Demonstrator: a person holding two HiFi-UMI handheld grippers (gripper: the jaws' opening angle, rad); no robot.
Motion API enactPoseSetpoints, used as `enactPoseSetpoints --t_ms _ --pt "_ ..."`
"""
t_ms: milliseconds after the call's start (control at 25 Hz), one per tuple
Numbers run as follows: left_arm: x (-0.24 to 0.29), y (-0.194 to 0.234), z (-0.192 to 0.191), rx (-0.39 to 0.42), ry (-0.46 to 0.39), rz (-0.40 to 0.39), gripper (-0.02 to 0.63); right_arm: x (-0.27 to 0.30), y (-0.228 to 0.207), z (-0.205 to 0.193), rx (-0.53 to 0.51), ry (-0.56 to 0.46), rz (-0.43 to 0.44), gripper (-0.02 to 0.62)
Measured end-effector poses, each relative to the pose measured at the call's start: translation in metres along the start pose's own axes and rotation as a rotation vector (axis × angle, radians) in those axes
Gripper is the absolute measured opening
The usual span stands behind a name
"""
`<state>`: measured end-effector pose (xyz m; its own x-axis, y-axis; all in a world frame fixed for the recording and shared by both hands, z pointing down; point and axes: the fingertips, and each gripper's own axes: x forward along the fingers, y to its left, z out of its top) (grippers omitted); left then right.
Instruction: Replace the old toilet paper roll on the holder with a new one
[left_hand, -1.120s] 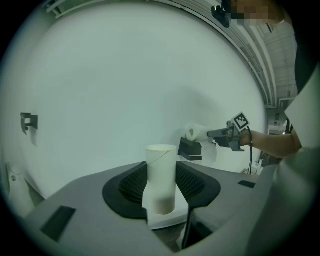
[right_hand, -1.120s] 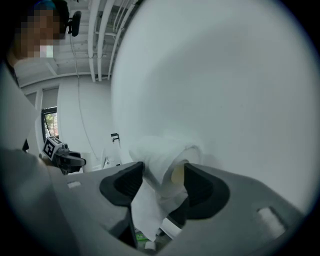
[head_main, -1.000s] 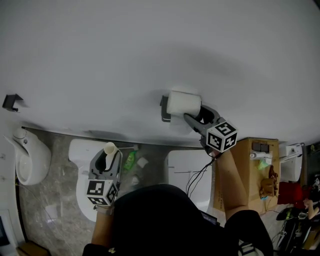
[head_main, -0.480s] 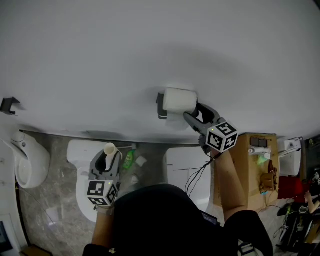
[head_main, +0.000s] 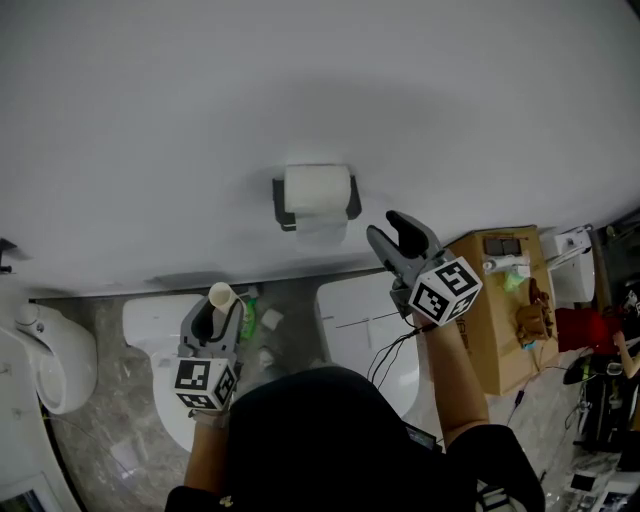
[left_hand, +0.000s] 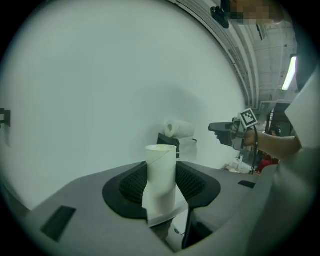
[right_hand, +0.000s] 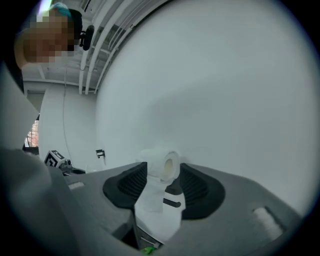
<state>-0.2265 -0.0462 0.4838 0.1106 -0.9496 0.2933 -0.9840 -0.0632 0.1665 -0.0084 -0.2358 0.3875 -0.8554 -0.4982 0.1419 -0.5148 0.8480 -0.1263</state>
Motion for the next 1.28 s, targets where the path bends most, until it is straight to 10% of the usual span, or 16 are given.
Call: enactPoseSetpoints --t_ms 560,1280 --pt "0.060 -0.090 0.003 0.088 0.054 -0.271 0.187 -0.112 -0.001 -0.038 0.103 -0.043 -0.202 0.029" --pt "0.084 -0.172 -0.008 0.163 0.113 -0.497 0.187 -0.192 0.013 -0.105 0.255 -0.028 -0.407 0.025"
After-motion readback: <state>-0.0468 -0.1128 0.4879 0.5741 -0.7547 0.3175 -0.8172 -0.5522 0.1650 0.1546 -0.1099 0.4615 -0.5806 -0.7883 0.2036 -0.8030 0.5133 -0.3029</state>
